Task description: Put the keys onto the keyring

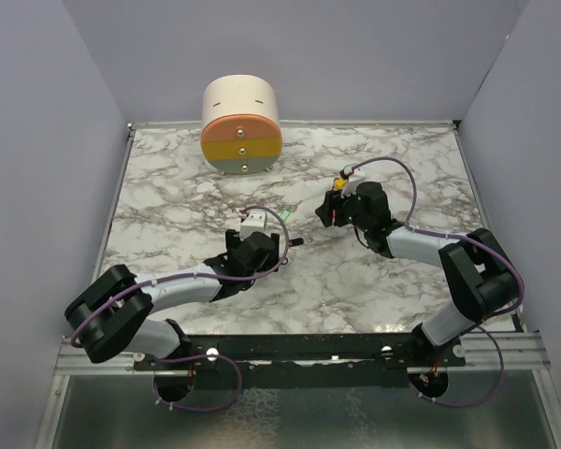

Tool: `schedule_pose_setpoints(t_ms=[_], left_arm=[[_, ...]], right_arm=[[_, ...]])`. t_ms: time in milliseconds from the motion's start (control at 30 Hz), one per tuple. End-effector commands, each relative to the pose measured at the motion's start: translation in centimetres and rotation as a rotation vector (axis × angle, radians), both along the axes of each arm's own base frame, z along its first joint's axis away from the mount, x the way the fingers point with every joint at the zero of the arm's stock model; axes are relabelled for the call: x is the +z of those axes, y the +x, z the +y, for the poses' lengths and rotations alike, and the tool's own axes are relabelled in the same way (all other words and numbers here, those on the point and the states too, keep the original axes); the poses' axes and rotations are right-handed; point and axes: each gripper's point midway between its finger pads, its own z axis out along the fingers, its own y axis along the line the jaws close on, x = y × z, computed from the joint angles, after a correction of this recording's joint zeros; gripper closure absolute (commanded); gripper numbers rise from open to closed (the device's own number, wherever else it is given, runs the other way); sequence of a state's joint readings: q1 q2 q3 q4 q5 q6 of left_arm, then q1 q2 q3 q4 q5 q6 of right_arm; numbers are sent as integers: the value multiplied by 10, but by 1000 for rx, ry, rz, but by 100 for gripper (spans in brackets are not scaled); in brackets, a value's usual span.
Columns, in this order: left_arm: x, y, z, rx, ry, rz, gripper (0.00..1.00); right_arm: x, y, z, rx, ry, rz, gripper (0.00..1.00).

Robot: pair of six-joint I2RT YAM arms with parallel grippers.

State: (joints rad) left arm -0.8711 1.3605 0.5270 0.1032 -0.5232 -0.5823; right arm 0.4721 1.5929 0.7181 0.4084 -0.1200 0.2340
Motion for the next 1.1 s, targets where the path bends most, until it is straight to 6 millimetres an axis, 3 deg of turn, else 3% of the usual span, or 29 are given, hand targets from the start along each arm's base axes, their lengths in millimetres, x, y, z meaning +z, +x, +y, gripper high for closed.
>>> schedule_pose_setpoints(t_ms=[0,433,1067], left_arm=[[17,3,-9,-45,-46,-49,13],[-7,-16,16,-17,23,26,14],[-24,-21,4,-38,30,72,16]], right_arm=[[8,-1,5,25,10,-18,44],[9,-2,6,28,14,-21,44],[11,-3,6,30,15,-23,44]])
